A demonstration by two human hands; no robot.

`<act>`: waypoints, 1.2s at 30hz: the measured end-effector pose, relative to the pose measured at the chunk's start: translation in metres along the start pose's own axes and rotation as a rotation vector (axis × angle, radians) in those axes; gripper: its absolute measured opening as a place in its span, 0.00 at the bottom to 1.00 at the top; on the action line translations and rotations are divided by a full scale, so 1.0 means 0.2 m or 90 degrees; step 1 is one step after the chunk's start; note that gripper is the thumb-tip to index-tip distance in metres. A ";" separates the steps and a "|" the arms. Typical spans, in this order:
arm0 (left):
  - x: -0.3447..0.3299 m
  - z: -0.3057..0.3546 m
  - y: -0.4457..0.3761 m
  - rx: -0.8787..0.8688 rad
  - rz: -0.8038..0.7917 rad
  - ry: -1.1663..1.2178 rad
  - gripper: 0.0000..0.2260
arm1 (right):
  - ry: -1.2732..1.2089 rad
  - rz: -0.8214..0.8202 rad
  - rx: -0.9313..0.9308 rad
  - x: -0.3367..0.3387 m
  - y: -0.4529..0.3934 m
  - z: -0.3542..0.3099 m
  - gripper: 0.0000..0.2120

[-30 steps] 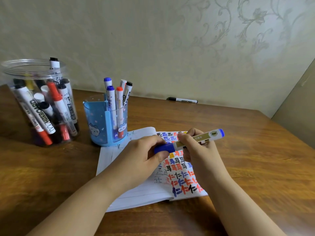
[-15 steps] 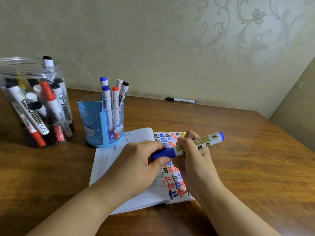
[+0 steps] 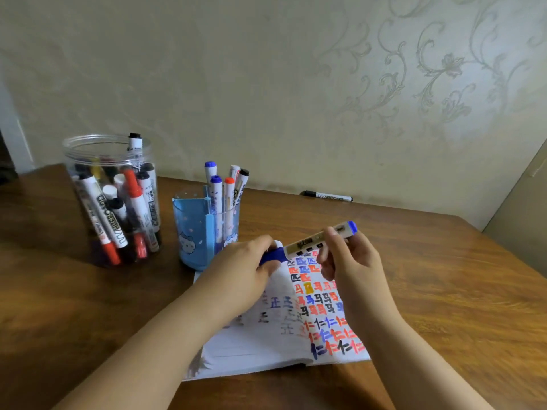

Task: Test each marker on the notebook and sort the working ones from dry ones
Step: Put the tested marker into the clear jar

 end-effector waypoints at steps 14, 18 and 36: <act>0.40 -0.36 0.15 0.114 0.207 -0.036 0.18 | 0.217 -0.070 0.323 -0.59 -0.06 -0.35 0.07; 0.38 -0.36 0.15 0.099 0.173 -0.027 0.18 | 0.416 -0.110 0.362 -0.69 -0.07 -0.27 0.09; 0.07 -0.07 -0.05 -0.013 0.040 0.043 0.10 | 0.606 -0.124 0.314 -0.17 -0.30 -0.14 0.08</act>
Point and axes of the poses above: each hand's wrist, its own y-axis away from the middle knuckle, its own x-axis out of the back of the hand, z = x × y, the point moved 5 cm from there along -y, towards the middle knuckle, and after that the axes turned 10 degrees about z, right-handed, at the moved point
